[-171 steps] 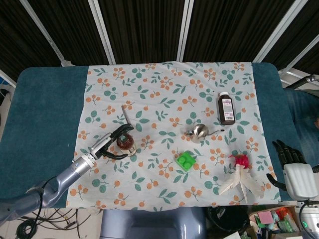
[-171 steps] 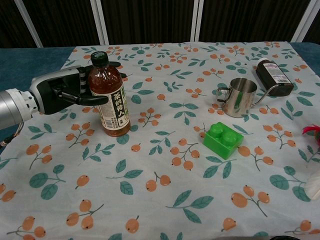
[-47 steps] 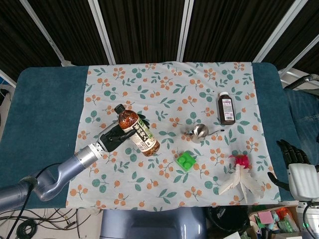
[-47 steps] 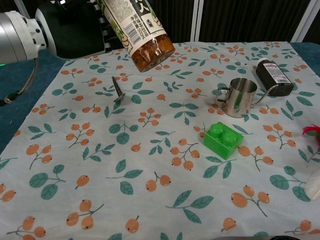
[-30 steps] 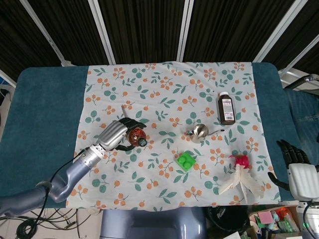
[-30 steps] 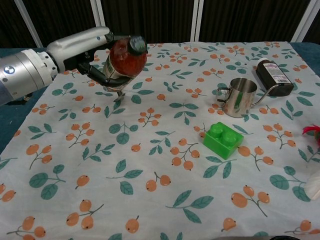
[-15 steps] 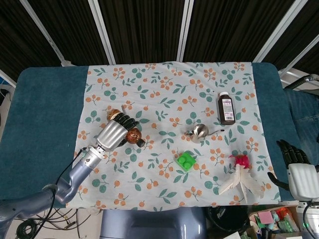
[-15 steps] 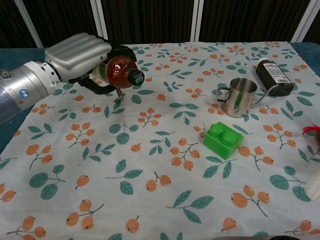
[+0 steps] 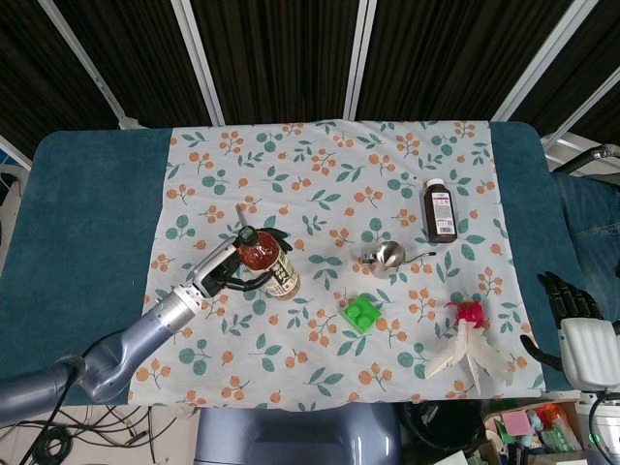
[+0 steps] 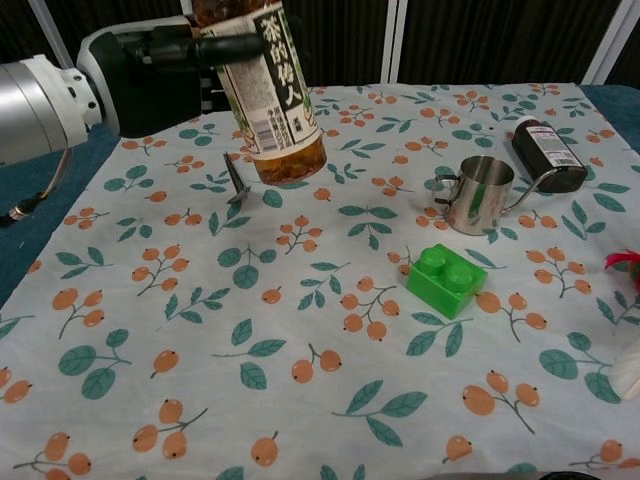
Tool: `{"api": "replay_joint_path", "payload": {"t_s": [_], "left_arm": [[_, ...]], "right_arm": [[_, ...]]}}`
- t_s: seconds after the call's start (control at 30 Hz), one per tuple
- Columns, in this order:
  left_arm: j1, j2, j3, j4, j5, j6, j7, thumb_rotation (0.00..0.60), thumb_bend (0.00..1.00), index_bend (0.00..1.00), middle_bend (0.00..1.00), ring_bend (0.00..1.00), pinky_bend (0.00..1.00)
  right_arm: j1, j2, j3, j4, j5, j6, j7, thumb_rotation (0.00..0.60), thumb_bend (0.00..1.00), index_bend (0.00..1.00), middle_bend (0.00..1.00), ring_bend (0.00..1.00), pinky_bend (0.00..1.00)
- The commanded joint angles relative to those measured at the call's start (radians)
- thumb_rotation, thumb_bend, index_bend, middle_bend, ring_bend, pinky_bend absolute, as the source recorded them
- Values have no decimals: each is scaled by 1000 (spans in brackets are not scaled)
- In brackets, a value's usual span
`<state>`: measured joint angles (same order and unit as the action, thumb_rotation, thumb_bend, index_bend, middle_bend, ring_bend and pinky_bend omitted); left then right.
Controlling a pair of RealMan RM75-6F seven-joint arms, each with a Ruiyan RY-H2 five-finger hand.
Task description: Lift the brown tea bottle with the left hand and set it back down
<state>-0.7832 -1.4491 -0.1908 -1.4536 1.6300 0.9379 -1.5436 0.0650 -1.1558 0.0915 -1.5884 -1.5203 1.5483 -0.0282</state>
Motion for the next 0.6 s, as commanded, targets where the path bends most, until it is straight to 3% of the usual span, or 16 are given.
{"api": "replay_joint_path", "payload": {"t_s": [0.03, 0.33, 0.6], "left_arm": [[-51, 106, 64, -23, 149, -16, -249, 600, 484, 224, 269, 224, 279], [-7, -26, 76, 34, 56, 0, 349, 600, 484, 225, 271, 224, 279], [29, -132, 64, 93, -21, 61, 575, 600, 484, 225, 271, 222, 279]], "right_arm": [[0, 0, 0, 1, 1, 0, -1, 600, 113, 117, 88, 140, 165], [-1, 1, 1, 1, 4, -1, 2, 600, 112, 117, 88, 139, 165], [-1, 1, 1, 1, 3, 0, 2, 600, 113, 118, 88, 140, 165]]}}
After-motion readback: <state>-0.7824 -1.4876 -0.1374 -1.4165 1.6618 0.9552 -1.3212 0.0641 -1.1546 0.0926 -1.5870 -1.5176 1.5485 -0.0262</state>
